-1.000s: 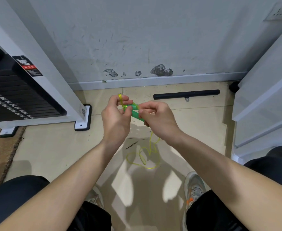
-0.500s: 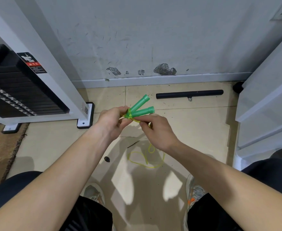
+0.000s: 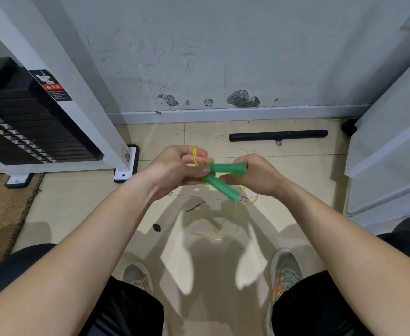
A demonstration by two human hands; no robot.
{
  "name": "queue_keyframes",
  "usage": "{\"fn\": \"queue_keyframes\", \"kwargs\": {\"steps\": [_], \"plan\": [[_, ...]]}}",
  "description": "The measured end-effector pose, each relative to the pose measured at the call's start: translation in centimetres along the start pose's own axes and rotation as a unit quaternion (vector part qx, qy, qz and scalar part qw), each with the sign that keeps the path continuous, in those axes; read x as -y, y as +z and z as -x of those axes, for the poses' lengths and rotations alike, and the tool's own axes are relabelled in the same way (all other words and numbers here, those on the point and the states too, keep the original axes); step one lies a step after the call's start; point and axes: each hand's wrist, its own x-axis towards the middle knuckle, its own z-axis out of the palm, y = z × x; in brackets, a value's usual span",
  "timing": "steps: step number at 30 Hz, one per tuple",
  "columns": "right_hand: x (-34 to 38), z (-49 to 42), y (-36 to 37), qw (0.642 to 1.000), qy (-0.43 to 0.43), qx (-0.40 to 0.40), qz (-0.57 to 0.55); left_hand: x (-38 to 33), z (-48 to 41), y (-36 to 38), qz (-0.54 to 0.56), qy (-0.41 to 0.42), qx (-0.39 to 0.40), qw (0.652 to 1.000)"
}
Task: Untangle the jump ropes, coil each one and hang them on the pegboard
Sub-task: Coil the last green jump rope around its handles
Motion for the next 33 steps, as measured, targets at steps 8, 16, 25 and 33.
{"fn": "queue_keyframes", "kwargs": {"steps": [8, 16, 25, 33], "plan": [[1.6, 0.5, -0.6, 0.995, 0.014, 0.045, -0.091, 1.5, -1.1, 0.4, -0.252, 0.08, -0.006, 0.964], [3.2, 1.8, 3.5, 0.992, -0.008, -0.086, -0.09, 2.7, -2.1, 0.7, -0.195, 0.109, -0.163, 0.961], [3.8, 3.7, 6.0, 0.978, -0.035, -0.2, 0.052, 2.9, -1.7, 1.6, 0.087, 0.033, -0.238, 0.967], [3.3, 4.3, 6.8, 0.97, -0.071, -0.18, 0.15, 2.2, -1.8, 1.4, 0.223, -0.038, -0.21, 0.951]]}}
